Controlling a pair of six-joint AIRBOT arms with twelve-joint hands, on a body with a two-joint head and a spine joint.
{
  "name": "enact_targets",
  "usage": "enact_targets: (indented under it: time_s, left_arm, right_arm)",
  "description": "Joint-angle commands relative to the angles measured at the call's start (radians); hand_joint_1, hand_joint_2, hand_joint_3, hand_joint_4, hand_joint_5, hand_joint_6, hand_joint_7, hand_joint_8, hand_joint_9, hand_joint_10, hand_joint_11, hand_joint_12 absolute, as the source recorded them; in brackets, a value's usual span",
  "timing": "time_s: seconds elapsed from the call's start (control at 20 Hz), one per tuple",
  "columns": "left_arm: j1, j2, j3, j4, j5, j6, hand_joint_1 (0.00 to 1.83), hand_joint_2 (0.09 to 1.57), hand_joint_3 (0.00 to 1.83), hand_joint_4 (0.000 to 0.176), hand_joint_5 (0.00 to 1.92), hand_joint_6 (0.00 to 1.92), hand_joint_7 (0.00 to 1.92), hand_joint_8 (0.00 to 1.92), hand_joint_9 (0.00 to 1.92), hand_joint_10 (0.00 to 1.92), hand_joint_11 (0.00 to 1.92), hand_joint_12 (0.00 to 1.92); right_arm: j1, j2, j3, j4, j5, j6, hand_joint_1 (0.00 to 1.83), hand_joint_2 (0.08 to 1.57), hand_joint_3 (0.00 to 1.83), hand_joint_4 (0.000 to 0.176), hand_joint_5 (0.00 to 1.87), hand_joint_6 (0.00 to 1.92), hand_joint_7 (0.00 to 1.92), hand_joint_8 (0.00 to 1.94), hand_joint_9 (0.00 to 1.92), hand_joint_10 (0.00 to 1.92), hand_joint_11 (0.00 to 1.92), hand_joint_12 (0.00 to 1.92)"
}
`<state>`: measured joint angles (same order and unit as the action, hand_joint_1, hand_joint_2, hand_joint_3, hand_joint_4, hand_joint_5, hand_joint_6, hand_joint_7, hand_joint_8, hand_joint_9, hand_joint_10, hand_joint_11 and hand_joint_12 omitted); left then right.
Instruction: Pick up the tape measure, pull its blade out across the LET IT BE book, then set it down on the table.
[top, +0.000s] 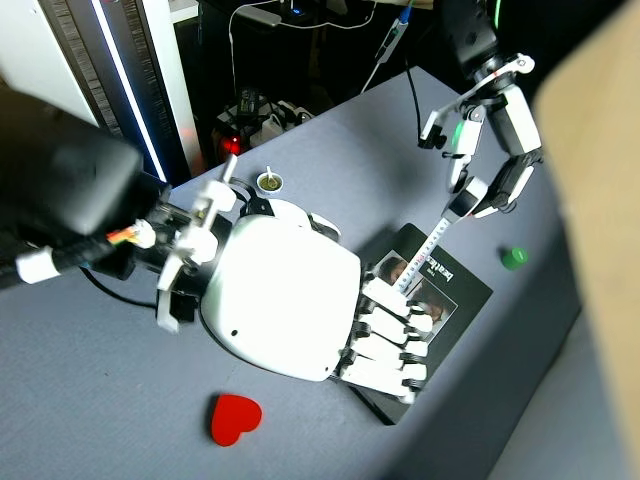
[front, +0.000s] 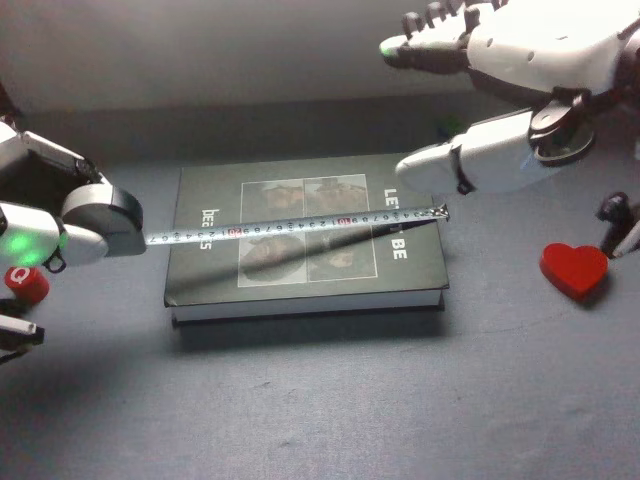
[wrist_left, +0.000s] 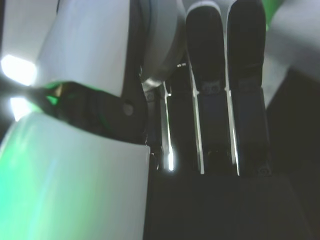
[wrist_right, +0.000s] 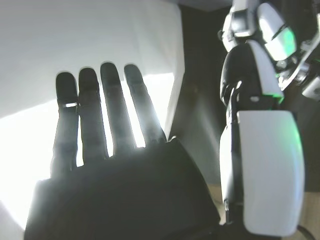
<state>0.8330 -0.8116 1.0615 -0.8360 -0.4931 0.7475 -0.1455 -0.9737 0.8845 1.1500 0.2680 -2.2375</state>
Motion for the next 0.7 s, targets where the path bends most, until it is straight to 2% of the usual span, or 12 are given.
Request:
enact_targets:
  time_s: [0.0, 0.1, 0.4, 0.65]
  left_arm:
    - [-0.004, -0.002, 0.011, 0.014, -0.136, -0.022, 1.38, 1.08, 0.00, 0.000, 0.99, 0.79, 1.07, 0.77, 1.01, 1.16, 0.90, 1.04]
    - [0.022, -0.011, 0.015, 0.012, -0.139, -0.035, 1.39, 1.08, 0.00, 0.000, 0.99, 0.80, 1.07, 0.77, 1.01, 1.17, 0.90, 1.04]
    - [0.109, -0.043, 0.034, 0.024, -0.195, -0.108, 1.38, 1.09, 0.00, 0.000, 0.98, 0.81, 1.06, 0.79, 1.00, 1.18, 0.88, 1.06]
    - [0.129, -0.070, 0.070, 0.064, -0.214, -0.131, 1.38, 1.09, 0.00, 0.000, 0.97, 0.82, 1.06, 0.79, 1.00, 1.18, 0.89, 1.06]
  right_arm:
    - [0.001, 0.002, -0.010, -0.062, 0.072, 0.028, 0.27, 1.06, 0.00, 0.000, 0.22, 0.01, 0.27, 0.01, 0.22, 0.01, 0.00, 0.72]
    - [-0.015, 0.002, -0.027, -0.108, 0.117, 0.029, 0.27, 1.06, 0.00, 0.000, 0.22, 0.00, 0.27, 0.00, 0.22, 0.00, 0.00, 0.73]
    - [-0.027, 0.006, -0.043, -0.151, 0.128, 0.069, 0.27, 1.06, 0.00, 0.000, 0.23, 0.01, 0.27, 0.00, 0.23, 0.00, 0.00, 0.75]
    - [-0.043, 0.008, -0.061, -0.163, 0.170, 0.071, 0.28, 1.06, 0.00, 0.000, 0.23, 0.01, 0.28, 0.00, 0.23, 0.00, 0.00, 0.75]
